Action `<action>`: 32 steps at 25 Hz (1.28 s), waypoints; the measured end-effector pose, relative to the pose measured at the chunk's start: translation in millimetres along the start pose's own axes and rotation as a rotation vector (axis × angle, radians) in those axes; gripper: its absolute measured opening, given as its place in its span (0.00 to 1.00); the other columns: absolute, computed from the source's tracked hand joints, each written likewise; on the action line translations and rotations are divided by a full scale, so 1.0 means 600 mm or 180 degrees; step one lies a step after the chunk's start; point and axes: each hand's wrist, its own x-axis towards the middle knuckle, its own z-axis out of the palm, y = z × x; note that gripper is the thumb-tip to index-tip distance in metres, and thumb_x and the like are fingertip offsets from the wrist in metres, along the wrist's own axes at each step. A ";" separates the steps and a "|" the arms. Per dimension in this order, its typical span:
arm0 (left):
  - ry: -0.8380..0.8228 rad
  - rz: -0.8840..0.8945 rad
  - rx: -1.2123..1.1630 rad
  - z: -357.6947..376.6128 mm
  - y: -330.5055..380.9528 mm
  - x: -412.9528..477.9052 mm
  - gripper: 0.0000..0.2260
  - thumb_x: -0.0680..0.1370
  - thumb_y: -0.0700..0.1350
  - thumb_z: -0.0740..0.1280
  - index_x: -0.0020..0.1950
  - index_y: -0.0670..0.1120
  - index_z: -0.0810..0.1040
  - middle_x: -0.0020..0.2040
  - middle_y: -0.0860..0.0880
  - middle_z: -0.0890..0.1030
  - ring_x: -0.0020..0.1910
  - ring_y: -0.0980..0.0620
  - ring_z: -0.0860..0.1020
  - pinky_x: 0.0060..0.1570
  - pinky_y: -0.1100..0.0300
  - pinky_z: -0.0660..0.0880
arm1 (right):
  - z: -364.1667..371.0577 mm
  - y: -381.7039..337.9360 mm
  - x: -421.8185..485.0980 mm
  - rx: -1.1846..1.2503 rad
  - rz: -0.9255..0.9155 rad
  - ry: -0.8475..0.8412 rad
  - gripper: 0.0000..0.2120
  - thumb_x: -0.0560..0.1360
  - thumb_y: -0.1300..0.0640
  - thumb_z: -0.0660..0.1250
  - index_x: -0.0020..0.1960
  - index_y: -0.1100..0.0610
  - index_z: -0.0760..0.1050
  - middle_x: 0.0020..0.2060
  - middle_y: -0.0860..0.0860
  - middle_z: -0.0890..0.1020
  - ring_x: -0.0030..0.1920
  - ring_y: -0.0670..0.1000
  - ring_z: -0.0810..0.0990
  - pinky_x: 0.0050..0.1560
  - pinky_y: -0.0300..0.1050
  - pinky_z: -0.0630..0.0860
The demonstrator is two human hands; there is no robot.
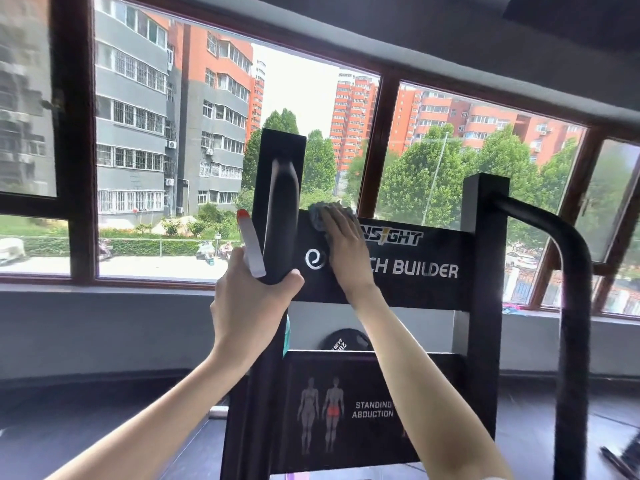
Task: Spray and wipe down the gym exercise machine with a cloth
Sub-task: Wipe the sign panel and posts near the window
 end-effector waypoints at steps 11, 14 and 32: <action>0.0047 0.0057 -0.0092 0.004 -0.004 -0.002 0.14 0.66 0.53 0.70 0.46 0.50 0.73 0.36 0.57 0.80 0.38 0.53 0.80 0.44 0.54 0.73 | -0.133 0.255 -0.066 -0.0617 0.2036 0.0106 0.29 0.73 0.75 0.57 0.73 0.64 0.61 0.71 0.62 0.66 0.70 0.64 0.66 0.70 0.58 0.63; 0.0052 0.0036 -0.0106 0.003 -0.002 -0.003 0.14 0.64 0.54 0.68 0.45 0.50 0.72 0.36 0.57 0.80 0.37 0.53 0.79 0.43 0.55 0.71 | -0.087 0.171 -0.093 -0.0516 0.1852 0.0380 0.28 0.70 0.77 0.56 0.69 0.66 0.67 0.66 0.64 0.72 0.66 0.65 0.71 0.66 0.62 0.68; -0.0080 0.0115 -0.0081 0.003 -0.007 -0.002 0.12 0.66 0.53 0.70 0.44 0.59 0.69 0.35 0.57 0.78 0.36 0.53 0.79 0.43 0.54 0.74 | -0.067 0.075 -0.118 0.0115 0.2484 0.0805 0.17 0.79 0.68 0.59 0.66 0.59 0.70 0.62 0.58 0.74 0.58 0.61 0.77 0.54 0.55 0.75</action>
